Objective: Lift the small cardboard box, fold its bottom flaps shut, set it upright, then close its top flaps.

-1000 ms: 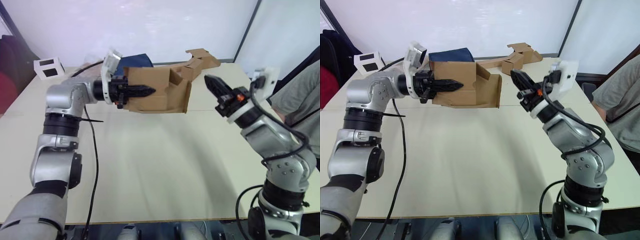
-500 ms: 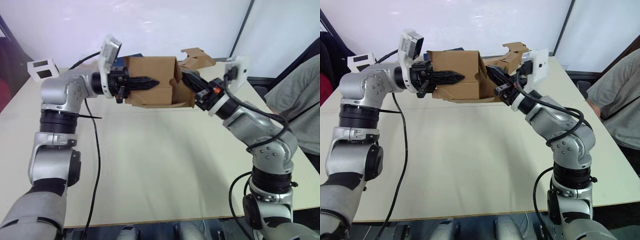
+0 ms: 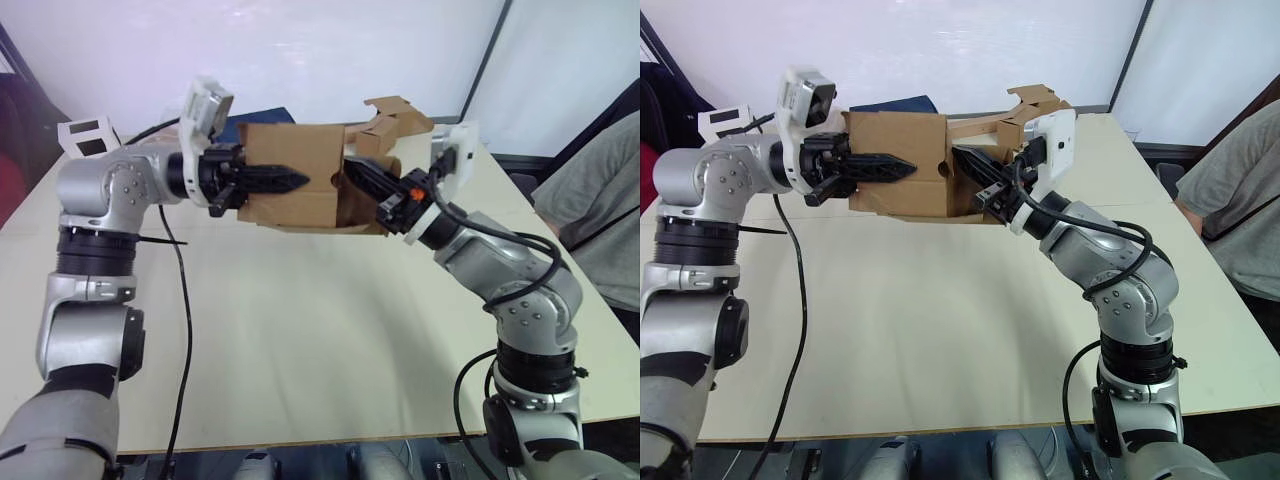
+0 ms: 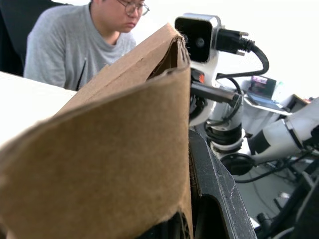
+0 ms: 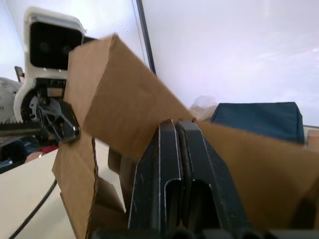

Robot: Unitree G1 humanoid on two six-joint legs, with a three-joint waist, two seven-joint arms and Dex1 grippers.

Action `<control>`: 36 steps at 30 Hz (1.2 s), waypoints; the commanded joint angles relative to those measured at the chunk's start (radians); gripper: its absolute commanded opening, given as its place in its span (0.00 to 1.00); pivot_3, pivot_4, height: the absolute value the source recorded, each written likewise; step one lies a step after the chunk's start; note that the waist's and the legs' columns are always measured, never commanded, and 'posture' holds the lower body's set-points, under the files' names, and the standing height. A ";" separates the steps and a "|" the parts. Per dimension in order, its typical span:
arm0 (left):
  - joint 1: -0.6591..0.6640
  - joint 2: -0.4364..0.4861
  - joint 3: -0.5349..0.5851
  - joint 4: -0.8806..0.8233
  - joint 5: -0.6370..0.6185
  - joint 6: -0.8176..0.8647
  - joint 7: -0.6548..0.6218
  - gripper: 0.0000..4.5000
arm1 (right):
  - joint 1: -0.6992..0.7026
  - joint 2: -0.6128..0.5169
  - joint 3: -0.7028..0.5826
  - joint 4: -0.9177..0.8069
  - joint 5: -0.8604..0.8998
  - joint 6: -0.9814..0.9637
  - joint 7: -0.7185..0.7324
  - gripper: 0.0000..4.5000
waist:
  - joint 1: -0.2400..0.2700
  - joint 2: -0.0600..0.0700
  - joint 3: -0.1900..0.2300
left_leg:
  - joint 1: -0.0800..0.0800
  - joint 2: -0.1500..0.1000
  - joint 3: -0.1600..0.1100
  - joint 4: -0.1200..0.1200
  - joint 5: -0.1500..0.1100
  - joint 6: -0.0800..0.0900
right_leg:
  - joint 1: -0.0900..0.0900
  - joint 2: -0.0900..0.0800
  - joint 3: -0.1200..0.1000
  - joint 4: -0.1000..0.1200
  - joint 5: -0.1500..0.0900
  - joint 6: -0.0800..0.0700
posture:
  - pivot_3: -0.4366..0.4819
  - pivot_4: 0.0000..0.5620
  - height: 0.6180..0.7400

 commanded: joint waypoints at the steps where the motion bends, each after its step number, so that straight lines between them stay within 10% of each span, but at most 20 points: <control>1: -0.011 0.013 0.002 -0.044 -0.023 0.001 -0.009 0.00 | -0.025 0.014 0.005 -0.034 0.004 -0.018 0.006 0.00 | 0.000 0.000 0.000 | 0.000 0.000 0.000 0.000 0.000 0.000 | 0.000 0.000 0.000 0.000 0.000 0.000 | 0.48 0.27 1.00; 36: -0.019 0.029 0.001 -0.050 -0.049 0.037 -0.020 0.00 | 0.043 -0.030 0.064 -0.077 0.012 0.005 0.078 0.00 | -0.001 0.000 0.000 | 0.000 0.000 0.000 0.000 -0.002 0.004 | 0.000 0.000 0.000 0.000 0.000 0.000 | 0.48 0.27 1.00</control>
